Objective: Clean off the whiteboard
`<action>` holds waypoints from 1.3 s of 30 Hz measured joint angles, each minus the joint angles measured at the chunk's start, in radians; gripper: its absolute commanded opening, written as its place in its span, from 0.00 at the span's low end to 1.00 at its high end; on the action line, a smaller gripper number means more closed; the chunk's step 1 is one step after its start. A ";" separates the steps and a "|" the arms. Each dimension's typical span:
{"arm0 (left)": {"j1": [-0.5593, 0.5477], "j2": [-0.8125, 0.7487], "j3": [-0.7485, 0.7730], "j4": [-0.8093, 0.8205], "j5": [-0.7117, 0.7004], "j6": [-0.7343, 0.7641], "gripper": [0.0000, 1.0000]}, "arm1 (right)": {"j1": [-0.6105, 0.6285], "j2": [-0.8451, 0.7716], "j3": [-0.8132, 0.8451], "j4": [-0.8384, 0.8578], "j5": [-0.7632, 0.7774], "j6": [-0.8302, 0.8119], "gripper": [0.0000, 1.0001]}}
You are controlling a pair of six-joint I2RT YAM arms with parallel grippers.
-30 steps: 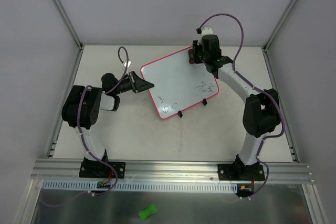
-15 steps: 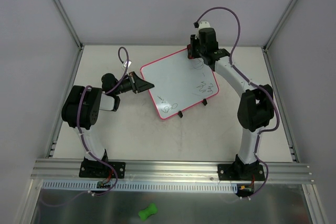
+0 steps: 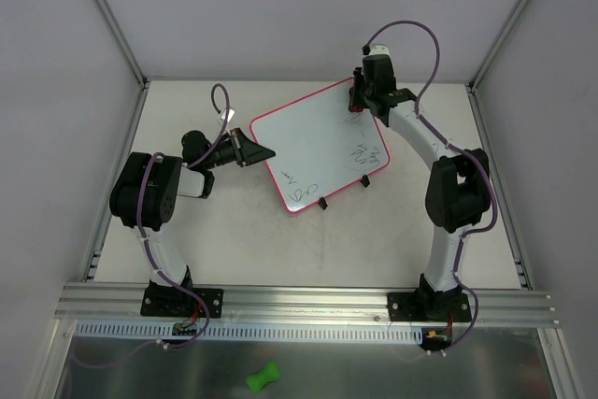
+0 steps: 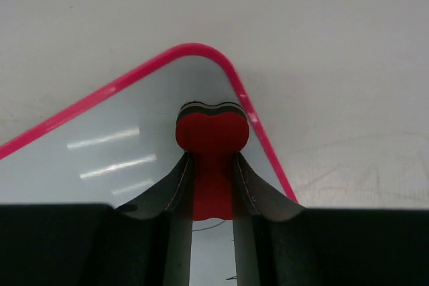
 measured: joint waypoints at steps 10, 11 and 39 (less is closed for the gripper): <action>-0.003 0.000 0.000 0.000 0.002 -0.002 0.00 | -0.080 -0.017 -0.058 -0.007 -0.023 0.060 0.00; -0.003 0.000 0.000 0.000 0.002 -0.002 0.00 | -0.080 -0.020 -0.064 0.000 -0.027 0.059 0.00; -0.003 0.000 0.002 -0.016 0.005 -0.009 0.00 | 0.122 -0.167 -0.381 0.332 -0.126 -0.085 0.00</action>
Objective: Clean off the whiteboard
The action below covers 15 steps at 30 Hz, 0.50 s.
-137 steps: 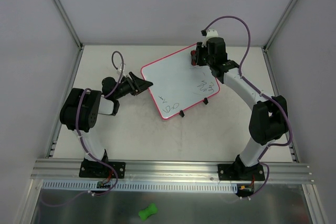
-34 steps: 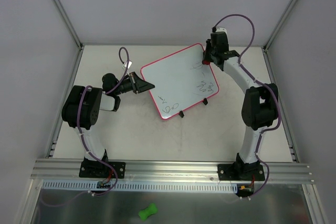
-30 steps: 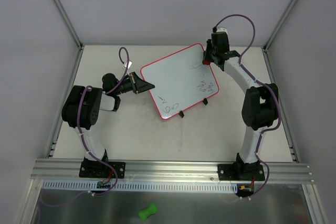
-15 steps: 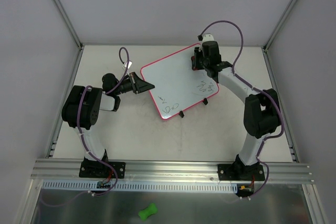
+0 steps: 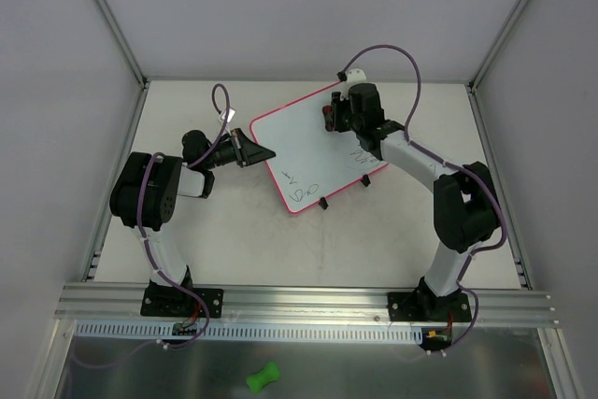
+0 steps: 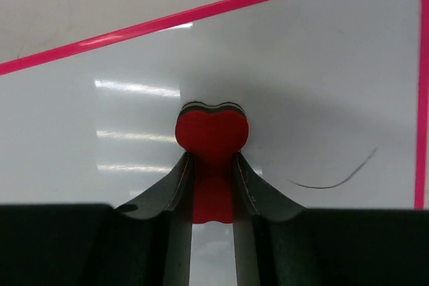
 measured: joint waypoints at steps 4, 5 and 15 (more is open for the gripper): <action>0.000 0.000 0.002 -0.001 0.000 -0.005 0.00 | -0.090 0.000 -0.027 0.029 -0.047 0.114 0.00; -0.001 0.000 0.002 -0.001 0.000 -0.007 0.00 | -0.114 0.000 -0.036 0.034 -0.050 0.141 0.00; -0.003 0.000 0.002 0.001 0.002 -0.009 0.00 | -0.242 -0.039 -0.162 0.051 0.027 0.352 0.00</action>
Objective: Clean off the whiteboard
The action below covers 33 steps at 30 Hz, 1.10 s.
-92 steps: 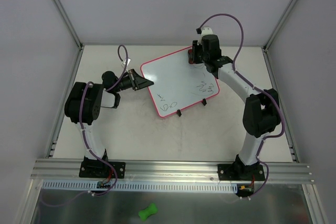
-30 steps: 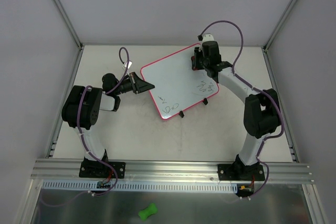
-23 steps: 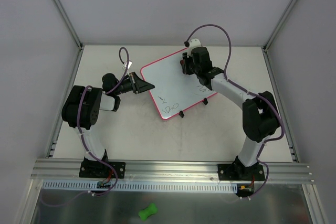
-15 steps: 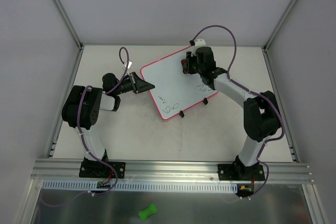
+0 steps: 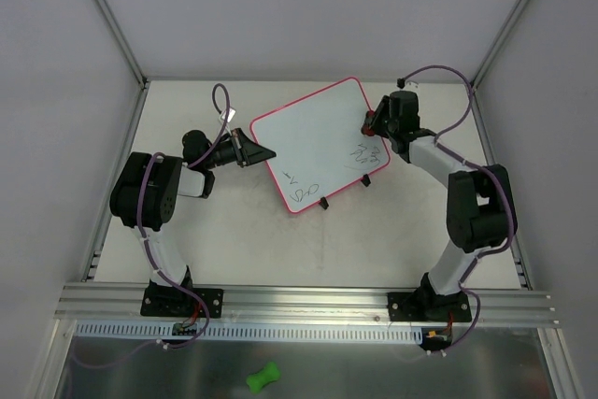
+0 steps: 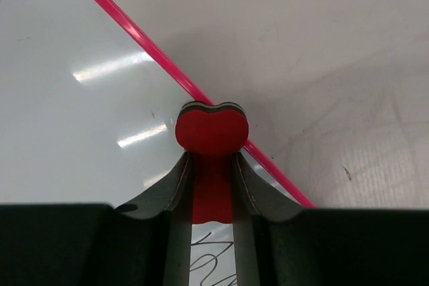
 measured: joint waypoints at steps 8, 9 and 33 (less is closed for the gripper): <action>0.000 0.000 0.000 0.003 0.003 0.002 0.00 | 0.003 -0.039 -0.078 0.027 0.028 0.031 0.00; 0.000 0.000 0.000 0.005 0.005 0.002 0.00 | 0.007 -0.045 -0.091 0.034 0.034 0.031 0.00; 0.000 0.000 0.002 -0.001 0.000 -0.002 0.00 | 0.185 -0.013 0.030 -0.011 0.001 -0.176 0.00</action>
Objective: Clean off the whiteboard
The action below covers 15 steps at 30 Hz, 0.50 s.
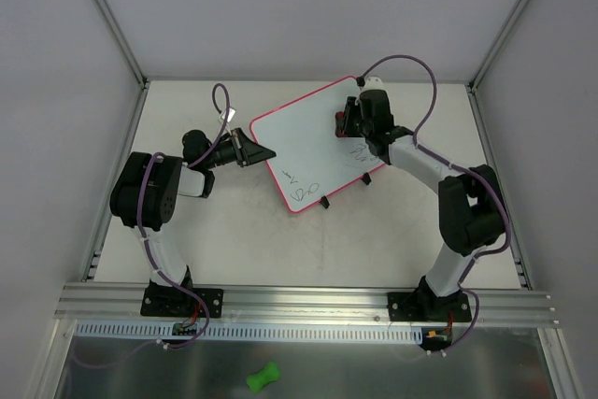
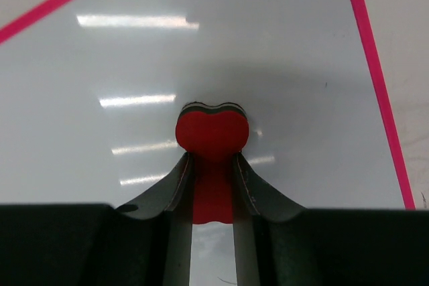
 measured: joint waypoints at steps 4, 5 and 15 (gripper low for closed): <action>0.000 0.000 0.002 -0.002 0.004 0.000 0.00 | -0.039 0.055 0.126 -0.076 -0.056 0.048 0.00; -0.001 0.000 0.002 -0.003 0.004 0.000 0.00 | -0.053 0.068 0.155 -0.090 -0.071 0.062 0.00; -0.003 0.000 0.004 -0.003 0.006 -0.002 0.00 | -0.155 0.088 0.160 -0.120 -0.088 0.164 0.00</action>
